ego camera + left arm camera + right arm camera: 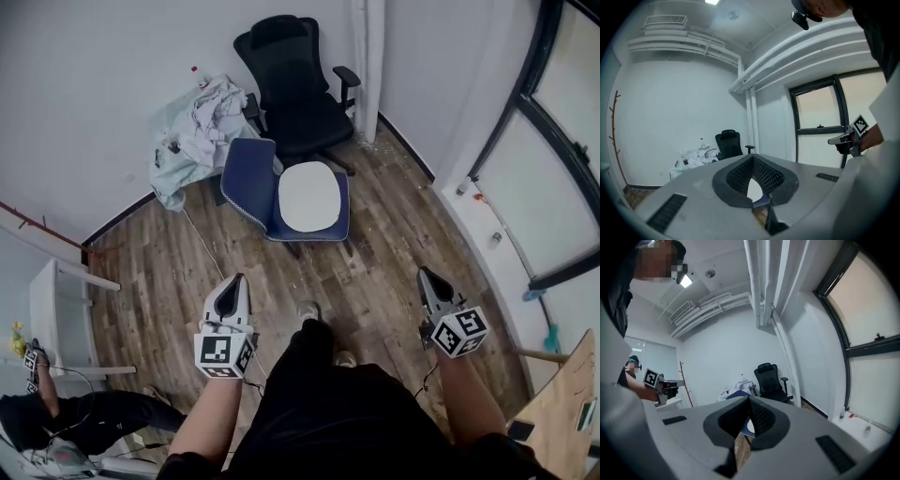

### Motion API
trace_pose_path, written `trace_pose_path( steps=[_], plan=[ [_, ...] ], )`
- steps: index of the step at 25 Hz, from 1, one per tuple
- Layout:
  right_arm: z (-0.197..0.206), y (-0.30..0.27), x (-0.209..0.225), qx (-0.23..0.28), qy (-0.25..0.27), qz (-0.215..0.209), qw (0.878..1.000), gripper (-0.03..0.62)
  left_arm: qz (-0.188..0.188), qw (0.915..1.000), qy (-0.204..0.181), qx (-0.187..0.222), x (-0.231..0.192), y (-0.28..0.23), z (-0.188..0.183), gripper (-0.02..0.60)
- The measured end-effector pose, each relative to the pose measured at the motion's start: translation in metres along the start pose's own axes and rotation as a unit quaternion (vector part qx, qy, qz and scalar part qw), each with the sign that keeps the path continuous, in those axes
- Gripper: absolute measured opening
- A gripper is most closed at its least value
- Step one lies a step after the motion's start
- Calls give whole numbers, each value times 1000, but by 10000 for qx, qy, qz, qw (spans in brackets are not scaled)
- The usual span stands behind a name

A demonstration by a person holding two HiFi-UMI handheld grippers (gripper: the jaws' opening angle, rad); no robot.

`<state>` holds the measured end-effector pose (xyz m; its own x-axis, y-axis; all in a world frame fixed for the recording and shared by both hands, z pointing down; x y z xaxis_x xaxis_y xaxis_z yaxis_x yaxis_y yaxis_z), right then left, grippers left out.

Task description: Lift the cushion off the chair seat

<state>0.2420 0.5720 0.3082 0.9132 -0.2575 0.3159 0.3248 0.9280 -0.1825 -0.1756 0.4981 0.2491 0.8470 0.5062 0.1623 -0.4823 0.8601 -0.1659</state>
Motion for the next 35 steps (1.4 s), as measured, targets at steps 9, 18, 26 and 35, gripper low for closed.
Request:
trace_pose_path(
  steps=[9,18,26,35],
  plan=[
    [2,-29,16,-110,-71,224,9997,11,172,9998,102,51,-13,-46,16,5],
    [-27,-86,28,-238,44,367,9990,11,355,9986,300,262,-43,-112,16,5],
    [-30,-166,35,-505,163,376,9979,11,613,9978,-119,220,-76,-179,39,5],
    [-65,-272,43,-659,263,233,9972,11,681,9974,203,126,-122,-256,34,5]
  ],
)
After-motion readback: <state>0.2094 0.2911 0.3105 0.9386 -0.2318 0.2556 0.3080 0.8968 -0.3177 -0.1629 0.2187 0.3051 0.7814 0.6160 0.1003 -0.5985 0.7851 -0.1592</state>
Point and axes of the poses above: the fingertips, and each gripper's own axes: y backward along the fingers, x to its right, z out of its underside, the point moved 7 cm from there along y, backward along the fingers, and after that the axes turned 4 degrees about -y, right-handed, at the moved point
